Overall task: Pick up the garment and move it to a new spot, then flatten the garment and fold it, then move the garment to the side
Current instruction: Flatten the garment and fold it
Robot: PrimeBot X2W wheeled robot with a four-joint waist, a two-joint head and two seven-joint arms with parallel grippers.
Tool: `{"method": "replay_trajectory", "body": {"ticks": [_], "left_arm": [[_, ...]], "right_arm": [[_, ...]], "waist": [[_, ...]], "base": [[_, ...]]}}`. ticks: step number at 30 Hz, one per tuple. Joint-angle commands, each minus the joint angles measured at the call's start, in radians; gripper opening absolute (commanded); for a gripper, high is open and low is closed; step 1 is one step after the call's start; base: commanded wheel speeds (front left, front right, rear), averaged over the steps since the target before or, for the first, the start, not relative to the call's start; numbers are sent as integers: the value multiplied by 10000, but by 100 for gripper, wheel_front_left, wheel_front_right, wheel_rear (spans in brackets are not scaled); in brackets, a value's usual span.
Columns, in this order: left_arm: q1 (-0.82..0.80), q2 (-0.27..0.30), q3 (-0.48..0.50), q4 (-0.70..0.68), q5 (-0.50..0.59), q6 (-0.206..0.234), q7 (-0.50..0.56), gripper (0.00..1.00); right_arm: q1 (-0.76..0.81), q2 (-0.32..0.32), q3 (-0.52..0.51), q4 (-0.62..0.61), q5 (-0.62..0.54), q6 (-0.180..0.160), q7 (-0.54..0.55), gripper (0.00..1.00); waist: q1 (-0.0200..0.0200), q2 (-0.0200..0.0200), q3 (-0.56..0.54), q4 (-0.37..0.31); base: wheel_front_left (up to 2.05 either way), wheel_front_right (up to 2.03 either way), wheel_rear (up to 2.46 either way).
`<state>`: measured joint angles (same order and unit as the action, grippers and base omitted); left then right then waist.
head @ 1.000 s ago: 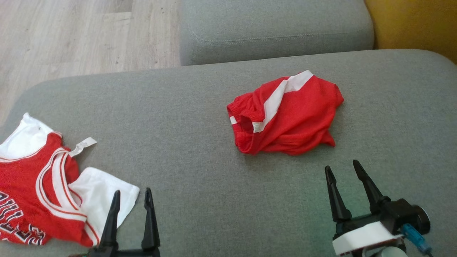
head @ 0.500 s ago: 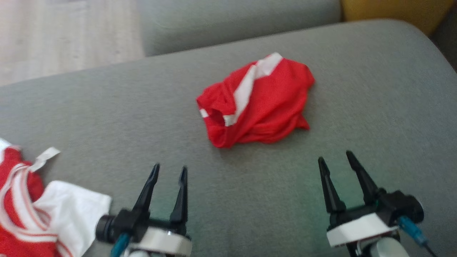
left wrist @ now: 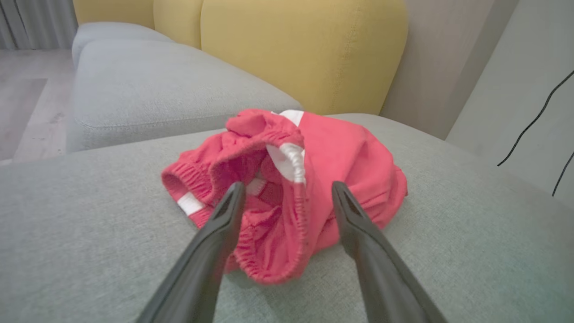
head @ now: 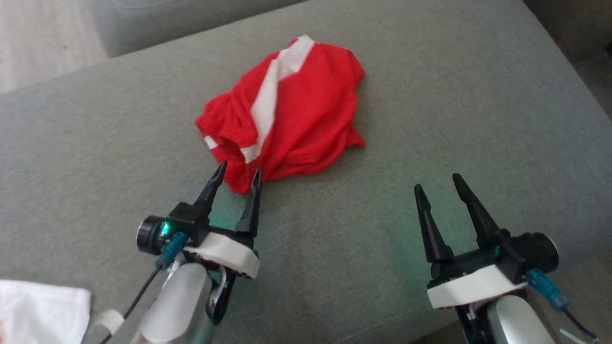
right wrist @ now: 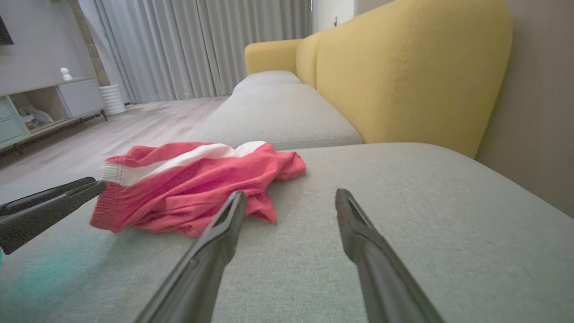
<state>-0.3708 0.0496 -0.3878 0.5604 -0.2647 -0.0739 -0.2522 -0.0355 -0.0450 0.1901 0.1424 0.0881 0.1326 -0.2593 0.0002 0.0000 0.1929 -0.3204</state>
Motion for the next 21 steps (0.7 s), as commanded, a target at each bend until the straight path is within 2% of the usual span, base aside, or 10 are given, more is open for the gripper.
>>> {"method": "replay_trajectory", "body": {"ticks": [1,7,8,10,16,21], "left_arm": [[-340,18,299,-124,-74,-84,-95,100],[-637,70,397,-329,-95,-264,-95,100],[-651,73,482,-455,-84,-252,-95,90],[-633,94,534,-622,31,-246,-95,0],[-641,90,476,-861,127,-343,-95,0],[-1661,118,-378,-941,14,-530,56,0]], "right_arm": [[-269,-53,242,-320,73,-19,-24,100],[-271,-53,334,-276,145,-19,-24,100],[-277,-53,363,-266,150,-19,-24,100],[-288,-53,421,-232,155,-19,-24,100],[-184,-53,501,-105,58,-19,-24,100],[-98,-53,685,-52,-9,-19,-24,100]], "waist": [[-2,0,172,-202],[-2,0,267,-428],[-2,0,272,-464],[-2,0,247,-536],[-2,0,-44,-706],[-2,0,-467,-859]], "base": [[0,0,0],[0,0,0],[0,0,0],[0,0,0],[0,0,0],[0,0,0]]}}
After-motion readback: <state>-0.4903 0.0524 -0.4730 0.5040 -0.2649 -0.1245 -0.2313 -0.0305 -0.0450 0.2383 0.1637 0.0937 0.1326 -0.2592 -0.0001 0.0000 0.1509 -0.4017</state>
